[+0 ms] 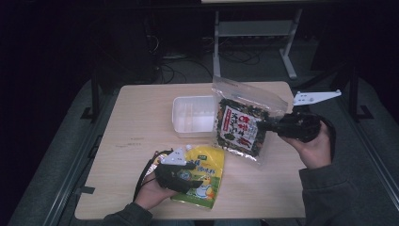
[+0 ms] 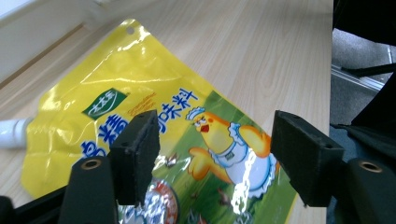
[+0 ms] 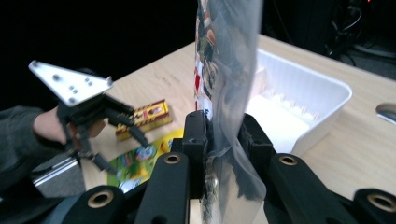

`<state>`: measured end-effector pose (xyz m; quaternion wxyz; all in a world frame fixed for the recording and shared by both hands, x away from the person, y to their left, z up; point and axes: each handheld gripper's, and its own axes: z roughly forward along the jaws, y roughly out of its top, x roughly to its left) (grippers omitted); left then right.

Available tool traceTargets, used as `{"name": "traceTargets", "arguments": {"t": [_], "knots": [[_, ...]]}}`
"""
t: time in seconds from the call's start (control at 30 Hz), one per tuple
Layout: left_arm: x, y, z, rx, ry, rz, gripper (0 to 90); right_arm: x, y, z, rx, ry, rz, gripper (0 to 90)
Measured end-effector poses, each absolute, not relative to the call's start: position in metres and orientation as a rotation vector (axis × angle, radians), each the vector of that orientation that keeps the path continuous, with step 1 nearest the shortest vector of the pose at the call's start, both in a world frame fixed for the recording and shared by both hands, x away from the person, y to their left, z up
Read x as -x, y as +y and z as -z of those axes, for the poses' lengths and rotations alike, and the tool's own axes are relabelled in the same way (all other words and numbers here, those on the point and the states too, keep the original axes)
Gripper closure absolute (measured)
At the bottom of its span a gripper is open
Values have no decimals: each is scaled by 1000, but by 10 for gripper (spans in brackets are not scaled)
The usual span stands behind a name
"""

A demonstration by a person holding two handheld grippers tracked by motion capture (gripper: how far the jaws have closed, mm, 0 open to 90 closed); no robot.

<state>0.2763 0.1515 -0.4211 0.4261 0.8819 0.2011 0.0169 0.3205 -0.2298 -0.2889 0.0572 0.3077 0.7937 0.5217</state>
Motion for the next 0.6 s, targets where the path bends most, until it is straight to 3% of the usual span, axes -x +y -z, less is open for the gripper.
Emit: {"name": "traceTargets", "arguments": {"t": [0.6], "knots": [[-269,180,424,-2146,567,-90,275,-371,-189,275,-886,2330,-1521,754]]}}
